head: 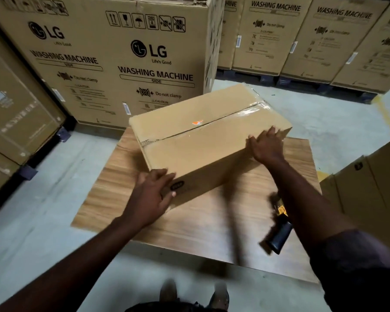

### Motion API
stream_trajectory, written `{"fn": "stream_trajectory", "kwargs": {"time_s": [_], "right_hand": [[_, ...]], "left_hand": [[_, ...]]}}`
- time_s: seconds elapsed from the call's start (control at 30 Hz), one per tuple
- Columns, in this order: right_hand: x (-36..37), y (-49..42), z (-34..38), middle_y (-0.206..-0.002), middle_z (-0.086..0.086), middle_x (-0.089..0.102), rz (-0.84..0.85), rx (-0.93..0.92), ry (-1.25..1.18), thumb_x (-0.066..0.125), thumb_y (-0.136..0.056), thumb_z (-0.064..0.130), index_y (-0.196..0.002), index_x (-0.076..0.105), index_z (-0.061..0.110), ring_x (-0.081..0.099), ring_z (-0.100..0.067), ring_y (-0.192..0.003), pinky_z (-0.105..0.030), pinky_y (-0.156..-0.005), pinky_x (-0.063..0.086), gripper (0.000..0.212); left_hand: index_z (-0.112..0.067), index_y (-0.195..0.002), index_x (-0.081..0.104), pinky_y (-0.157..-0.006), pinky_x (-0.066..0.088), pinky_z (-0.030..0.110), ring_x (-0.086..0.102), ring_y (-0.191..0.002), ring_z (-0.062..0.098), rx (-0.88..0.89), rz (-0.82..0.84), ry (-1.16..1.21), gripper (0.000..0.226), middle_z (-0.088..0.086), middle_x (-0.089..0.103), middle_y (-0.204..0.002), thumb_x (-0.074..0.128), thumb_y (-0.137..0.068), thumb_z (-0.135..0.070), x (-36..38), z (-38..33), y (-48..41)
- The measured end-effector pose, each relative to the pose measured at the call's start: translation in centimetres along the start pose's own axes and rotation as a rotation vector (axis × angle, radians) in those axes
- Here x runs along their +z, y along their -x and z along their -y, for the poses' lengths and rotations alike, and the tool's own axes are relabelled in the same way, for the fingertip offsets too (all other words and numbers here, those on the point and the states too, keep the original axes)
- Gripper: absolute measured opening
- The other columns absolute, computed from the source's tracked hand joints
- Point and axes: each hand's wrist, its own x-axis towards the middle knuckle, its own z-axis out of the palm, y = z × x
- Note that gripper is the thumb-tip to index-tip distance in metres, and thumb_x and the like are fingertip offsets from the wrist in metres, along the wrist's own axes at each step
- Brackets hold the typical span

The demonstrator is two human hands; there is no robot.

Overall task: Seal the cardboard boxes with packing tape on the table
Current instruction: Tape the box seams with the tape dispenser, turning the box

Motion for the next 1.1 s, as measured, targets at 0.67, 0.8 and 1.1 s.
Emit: {"fn": "stream_trajectory", "kwargs": {"time_s": [0.67, 0.8, 1.1], "right_hand": [[5.7, 14.8, 8.1, -0.167, -0.01, -0.02, 0.257, -0.537, 0.067, 0.055, -0.093, 0.055, -0.162, 0.0, 0.014, -0.021, -0.028, -0.153, -0.078, -0.112, 0.0, 0.097], [2.1, 13.7, 2.9, -0.167, 0.001, -0.023, 0.406, -0.531, 0.033, 0.067, -0.089, 0.026, -0.162, -0.003, 0.019, -0.024, -0.016, -0.152, -0.065, -0.12, 0.001, 0.102], [1.5, 15.1, -2.4, -0.169, 0.009, -0.008, 0.382, -0.483, -0.192, 0.062, -0.077, 0.001, -0.162, 0.012, 0.021, -0.016, -0.003, -0.15, -0.054, -0.125, 0.0, 0.101]], "left_hand": [[-0.03, -0.144, 0.049, -0.1, 0.039, 0.048, 0.046, -0.131, 0.024, -0.045, 0.011, -0.111, 0.058, -0.005, 0.049, -0.149, 0.037, -0.095, -0.057, 0.1, 3.3, -5.6], [-0.034, -0.14, 0.054, -0.1, 0.032, 0.045, 0.051, -0.12, 0.02, 0.055, 0.002, -0.116, 0.055, -0.011, 0.055, -0.141, 0.037, -0.095, -0.059, 1.4, -0.4, -2.8], [-0.025, -0.137, 0.06, -0.111, 0.031, 0.058, 0.054, -0.112, 0.027, 0.047, 0.003, -0.053, 0.058, -0.004, 0.059, -0.138, 0.039, -0.095, -0.058, 3.4, -6.0, -0.1]]}}
